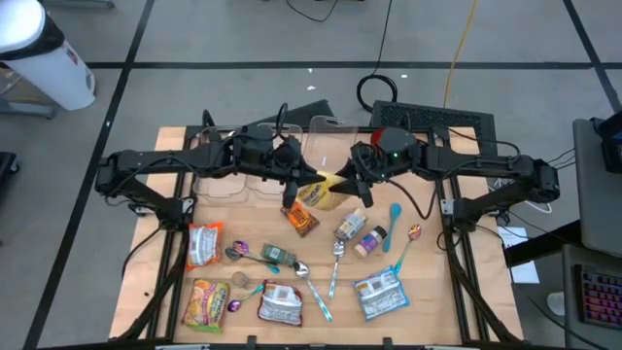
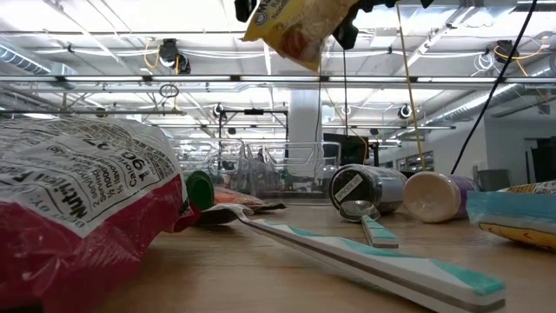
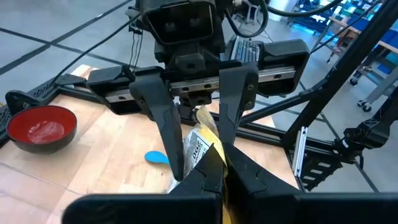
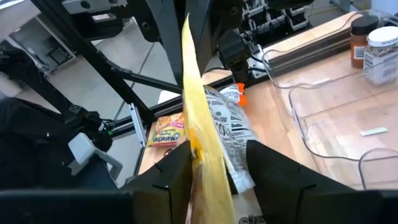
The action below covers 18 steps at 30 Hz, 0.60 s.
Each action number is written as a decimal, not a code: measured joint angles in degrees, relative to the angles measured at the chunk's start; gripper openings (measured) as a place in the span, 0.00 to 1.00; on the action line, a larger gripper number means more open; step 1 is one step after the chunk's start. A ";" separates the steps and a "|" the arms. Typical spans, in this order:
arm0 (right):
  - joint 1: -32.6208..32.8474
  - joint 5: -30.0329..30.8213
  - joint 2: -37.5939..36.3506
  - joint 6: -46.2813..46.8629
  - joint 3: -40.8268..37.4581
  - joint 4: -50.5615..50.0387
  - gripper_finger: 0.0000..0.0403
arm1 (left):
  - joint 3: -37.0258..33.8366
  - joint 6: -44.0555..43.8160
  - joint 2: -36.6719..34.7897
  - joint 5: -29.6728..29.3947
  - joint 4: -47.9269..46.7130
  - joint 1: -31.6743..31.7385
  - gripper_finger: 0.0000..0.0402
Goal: Pick & Place Food Item
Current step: Put the yellow noodle pack into the right transparent bin
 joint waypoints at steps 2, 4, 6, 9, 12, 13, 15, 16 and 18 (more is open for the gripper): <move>0.00 -0.01 0.00 -0.03 0.00 0.00 0.32 | 0.00 0.00 -0.04 0.00 -0.01 0.00 0.00; 0.00 0.00 0.00 -0.02 0.00 -0.10 0.30 | 0.00 0.00 -0.04 0.02 -0.12 0.00 0.00; 0.00 0.00 0.00 -0.02 0.00 -0.06 0.27 | 0.00 0.02 -0.04 0.00 -0.59 0.00 0.00; 0.00 0.00 0.00 -0.02 0.00 -0.21 0.22 | 0.00 0.12 -0.04 0.02 -1.98 0.00 0.00; 0.00 0.00 -0.13 -0.04 0.00 -0.13 0.18 | 0.00 0.37 -0.04 0.01 -2.34 0.00 0.00; 0.00 0.00 -0.15 -0.20 0.00 -0.06 0.17 | 0.00 0.38 -0.04 0.02 -2.34 0.00 0.00; 0.00 0.00 -0.15 -0.22 0.00 -0.06 0.14 | 0.00 0.37 -0.04 0.02 -2.45 0.00 0.00; 0.00 0.00 -0.15 -0.22 0.00 -0.07 0.13 | 0.00 0.37 -0.04 0.01 -2.49 0.00 0.00; 0.00 -0.03 -0.15 -0.24 0.00 0.01 0.11 | 0.00 0.47 -0.04 0.02 -2.51 0.00 0.00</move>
